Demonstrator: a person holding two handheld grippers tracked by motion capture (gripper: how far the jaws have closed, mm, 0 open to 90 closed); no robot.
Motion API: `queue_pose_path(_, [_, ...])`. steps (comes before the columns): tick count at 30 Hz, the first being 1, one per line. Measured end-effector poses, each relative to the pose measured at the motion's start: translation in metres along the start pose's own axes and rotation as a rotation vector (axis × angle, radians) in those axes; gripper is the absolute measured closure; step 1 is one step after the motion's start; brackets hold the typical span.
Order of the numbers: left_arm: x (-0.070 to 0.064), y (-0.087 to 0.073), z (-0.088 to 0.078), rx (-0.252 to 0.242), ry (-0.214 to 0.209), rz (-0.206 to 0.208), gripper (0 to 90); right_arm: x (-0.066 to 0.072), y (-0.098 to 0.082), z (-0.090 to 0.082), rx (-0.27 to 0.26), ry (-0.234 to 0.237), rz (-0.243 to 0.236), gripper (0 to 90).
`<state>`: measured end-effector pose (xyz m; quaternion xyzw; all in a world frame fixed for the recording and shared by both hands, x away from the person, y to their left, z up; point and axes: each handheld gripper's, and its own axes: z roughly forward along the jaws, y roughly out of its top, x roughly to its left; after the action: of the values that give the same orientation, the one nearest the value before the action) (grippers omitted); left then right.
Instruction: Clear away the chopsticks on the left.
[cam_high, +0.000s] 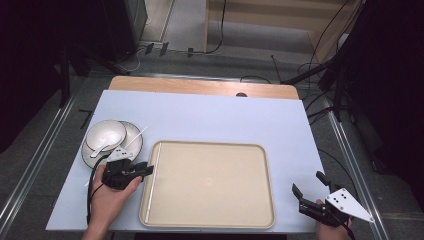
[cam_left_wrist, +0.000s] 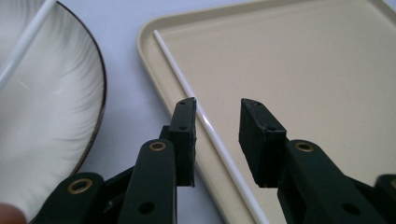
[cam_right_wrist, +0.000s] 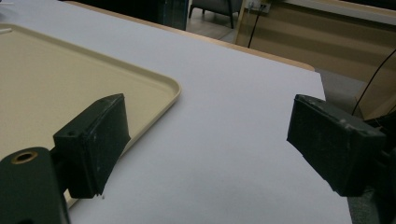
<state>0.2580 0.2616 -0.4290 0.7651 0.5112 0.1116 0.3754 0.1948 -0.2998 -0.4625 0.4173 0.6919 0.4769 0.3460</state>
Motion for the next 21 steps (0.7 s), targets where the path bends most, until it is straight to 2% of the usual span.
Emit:
queue_pose_path(9, [0.020,0.000,-0.030,-0.033,0.054,-0.029,66.9,-0.001,0.000,-0.001,-0.004,-0.001,0.000,13.0])
queue_pose_path(16, [0.038,-0.004,-0.042,-0.041,0.110,-0.056,67.5,-0.001,0.000,-0.001,-0.004,-0.001,-0.001,13.0])
queue_pose_path(21, [0.048,-0.006,-0.052,-0.066,0.142,-0.076,67.6,-0.001,0.000,-0.001,-0.005,-0.003,-0.001,13.0])
